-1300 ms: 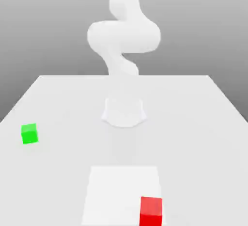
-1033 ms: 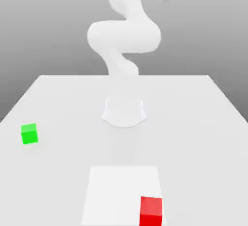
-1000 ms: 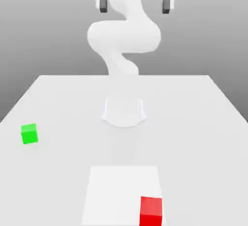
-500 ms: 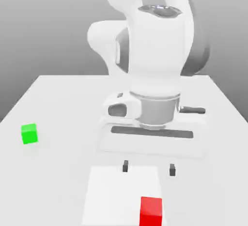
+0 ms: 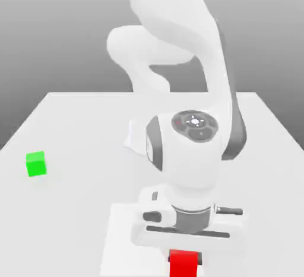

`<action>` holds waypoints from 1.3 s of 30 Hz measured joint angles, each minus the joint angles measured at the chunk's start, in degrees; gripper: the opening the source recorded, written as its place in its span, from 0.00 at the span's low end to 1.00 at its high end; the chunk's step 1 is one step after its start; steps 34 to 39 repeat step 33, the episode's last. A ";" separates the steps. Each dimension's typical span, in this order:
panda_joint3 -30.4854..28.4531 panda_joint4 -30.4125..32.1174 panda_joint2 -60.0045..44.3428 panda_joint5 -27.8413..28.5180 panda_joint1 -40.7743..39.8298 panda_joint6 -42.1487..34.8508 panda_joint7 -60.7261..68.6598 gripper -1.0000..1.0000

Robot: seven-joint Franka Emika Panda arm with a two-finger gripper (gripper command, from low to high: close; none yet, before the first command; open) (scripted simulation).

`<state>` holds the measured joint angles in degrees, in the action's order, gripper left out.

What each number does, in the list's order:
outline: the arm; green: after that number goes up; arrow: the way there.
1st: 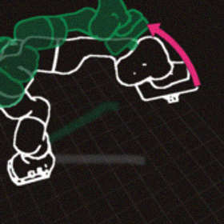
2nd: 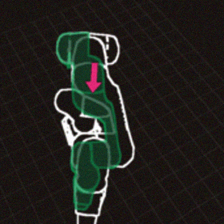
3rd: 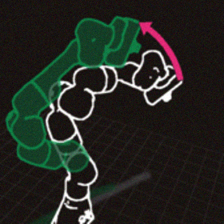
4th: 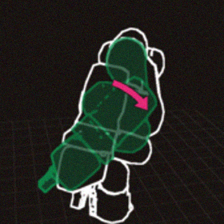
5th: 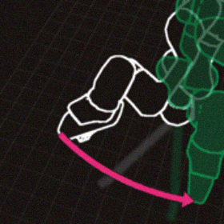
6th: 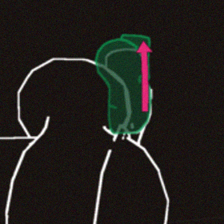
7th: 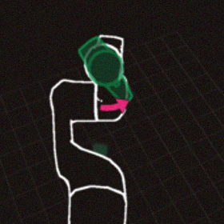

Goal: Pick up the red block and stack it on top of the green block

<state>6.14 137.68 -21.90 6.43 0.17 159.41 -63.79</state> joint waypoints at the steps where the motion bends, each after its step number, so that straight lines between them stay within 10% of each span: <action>1: 0.38 0.28 1.73 -0.54 -0.28 -1.44 0.40 0.00; 23: -27.29 23.27 30.38 1.49 -44.98 -6.54 32.87 0.00; 30: -26.95 23.77 18.40 -11.75 -45.10 5.21 43.76 0.00; 31: -25.98 23.72 17.19 -13.23 -45.81 6.28 44.79 1.00; 39: -25.98 23.72 17.19 -13.23 -45.81 6.28 44.79 1.00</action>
